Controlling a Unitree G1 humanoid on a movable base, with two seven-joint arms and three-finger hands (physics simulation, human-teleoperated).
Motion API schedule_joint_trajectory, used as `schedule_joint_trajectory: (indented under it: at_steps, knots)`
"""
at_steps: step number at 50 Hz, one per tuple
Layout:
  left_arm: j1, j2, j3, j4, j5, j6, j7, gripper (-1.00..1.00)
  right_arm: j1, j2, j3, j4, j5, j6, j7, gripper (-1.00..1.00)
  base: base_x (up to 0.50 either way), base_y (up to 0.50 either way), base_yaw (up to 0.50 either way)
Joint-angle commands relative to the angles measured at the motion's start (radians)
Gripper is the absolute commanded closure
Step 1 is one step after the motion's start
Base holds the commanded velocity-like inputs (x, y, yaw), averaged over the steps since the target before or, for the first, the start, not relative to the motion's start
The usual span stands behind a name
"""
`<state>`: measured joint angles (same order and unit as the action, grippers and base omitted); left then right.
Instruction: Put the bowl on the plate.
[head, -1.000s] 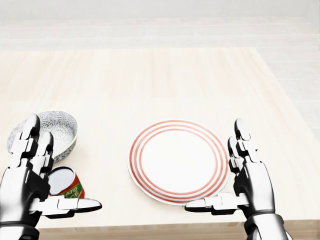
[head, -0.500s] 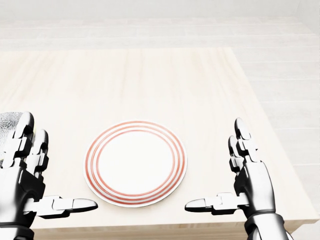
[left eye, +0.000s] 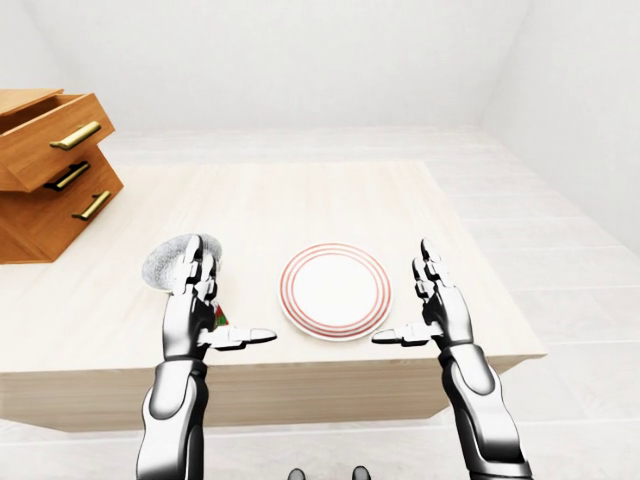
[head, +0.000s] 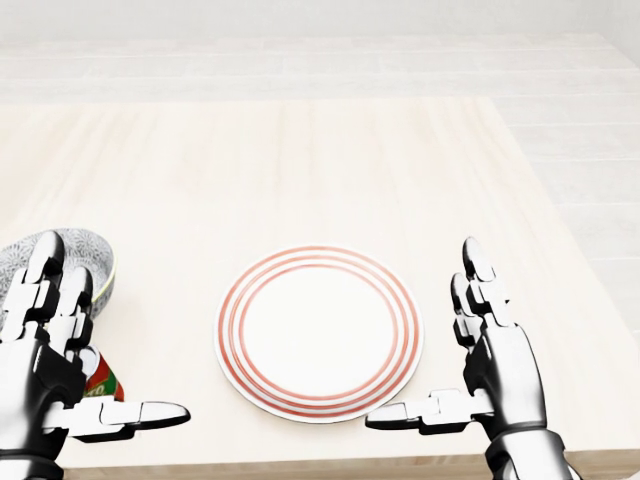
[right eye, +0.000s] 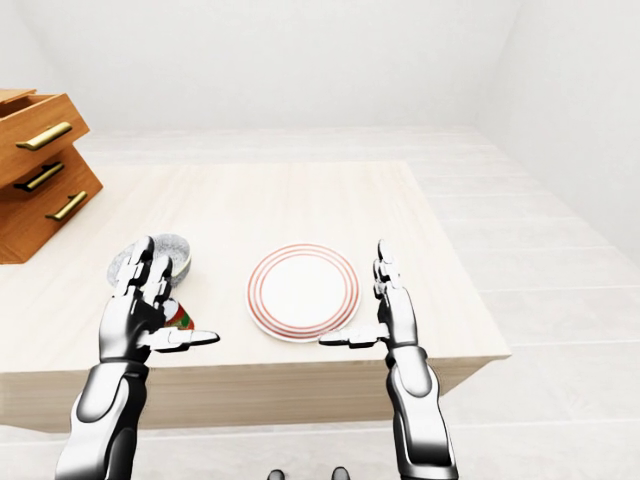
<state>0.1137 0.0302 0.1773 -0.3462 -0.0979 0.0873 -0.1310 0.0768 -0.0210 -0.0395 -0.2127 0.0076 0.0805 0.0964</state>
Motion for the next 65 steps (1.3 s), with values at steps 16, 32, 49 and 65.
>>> schedule_joint_trajectory:
  at_steps: [16,32,49,65]
  knots:
    - [-0.005,0.011,0.018,-0.053,-0.011,0.0,0.0,-1.0,-0.008,-0.001,-0.01,0.008,0.017,0.003,0.01,-1.0,0.01,0.05,0.0]
    - [0.016,0.004,0.023,0.003,-0.006,0.0,-0.012,-1.0,-0.005,0.0,-0.009,0.003,0.019,0.005,0.009,-1.0,0.19,-0.01,0.0]
    - [0.062,-0.008,0.028,-0.057,-0.002,0.0,-0.041,-1.0,0.01,0.001,-0.004,-0.029,0.014,0.004,0.013,-1.0,0.18,0.0,0.0]
    - [0.074,-0.013,0.032,-0.068,0.009,0.0,-0.049,-1.0,0.008,0.001,-0.005,-0.039,0.008,0.007,0.008,-1.0,0.03,0.0,0.0]
